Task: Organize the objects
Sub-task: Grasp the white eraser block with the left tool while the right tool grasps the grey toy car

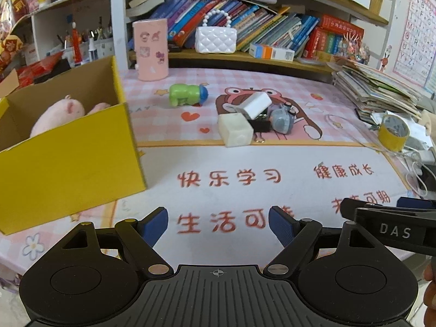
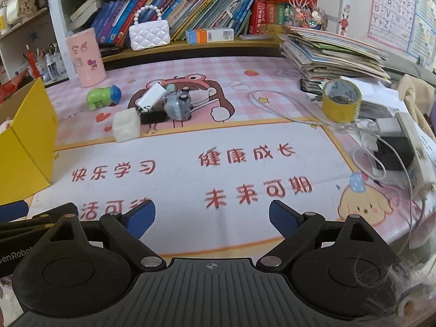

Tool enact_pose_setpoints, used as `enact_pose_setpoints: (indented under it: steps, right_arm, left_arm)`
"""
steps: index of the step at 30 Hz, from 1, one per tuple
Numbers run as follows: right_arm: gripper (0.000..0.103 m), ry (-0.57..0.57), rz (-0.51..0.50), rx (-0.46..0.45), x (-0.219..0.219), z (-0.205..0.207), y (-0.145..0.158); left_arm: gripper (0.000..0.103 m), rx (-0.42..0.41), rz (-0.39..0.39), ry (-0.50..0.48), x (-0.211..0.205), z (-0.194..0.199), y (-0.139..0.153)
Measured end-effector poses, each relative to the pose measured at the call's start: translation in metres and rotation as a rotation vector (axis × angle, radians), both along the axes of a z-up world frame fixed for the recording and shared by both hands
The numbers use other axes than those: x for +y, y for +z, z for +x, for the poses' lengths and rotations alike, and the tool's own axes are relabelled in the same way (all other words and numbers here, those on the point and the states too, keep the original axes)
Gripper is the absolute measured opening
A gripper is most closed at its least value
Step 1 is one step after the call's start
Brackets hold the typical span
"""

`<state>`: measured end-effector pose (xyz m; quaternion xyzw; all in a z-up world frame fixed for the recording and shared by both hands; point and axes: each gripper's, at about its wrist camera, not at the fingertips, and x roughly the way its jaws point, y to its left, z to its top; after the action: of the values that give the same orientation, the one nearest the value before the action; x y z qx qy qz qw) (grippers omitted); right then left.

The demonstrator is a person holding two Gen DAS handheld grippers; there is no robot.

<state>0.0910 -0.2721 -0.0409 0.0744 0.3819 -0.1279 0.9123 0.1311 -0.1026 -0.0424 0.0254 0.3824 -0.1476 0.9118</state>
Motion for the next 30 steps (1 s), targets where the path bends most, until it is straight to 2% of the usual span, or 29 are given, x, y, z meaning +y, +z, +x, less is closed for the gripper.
enact_pose_setpoints:
  steps: [16,20,26,30]
  right_arm:
    - [0.088,0.149,0.022,-0.018,-0.035,0.056,-0.001]
    - [0.079,0.182,0.019,-0.027,-0.041,0.069,0.002]
    - [0.074,0.212,0.049,-0.073,-0.053,0.086,0.008]
    - [0.074,0.220,0.065,-0.087,-0.059,0.101,0.009]
  left_arm:
    - [0.083,-0.014,0.015,0.127,-0.031,0.032,0.003]
    - [0.083,-0.037,0.019,0.157,-0.037,0.040,0.007]
    - [0.081,-0.063,0.029,0.188,-0.044,0.055,0.011]
    - [0.065,-0.058,0.038,0.189,-0.049,0.065,0.008]
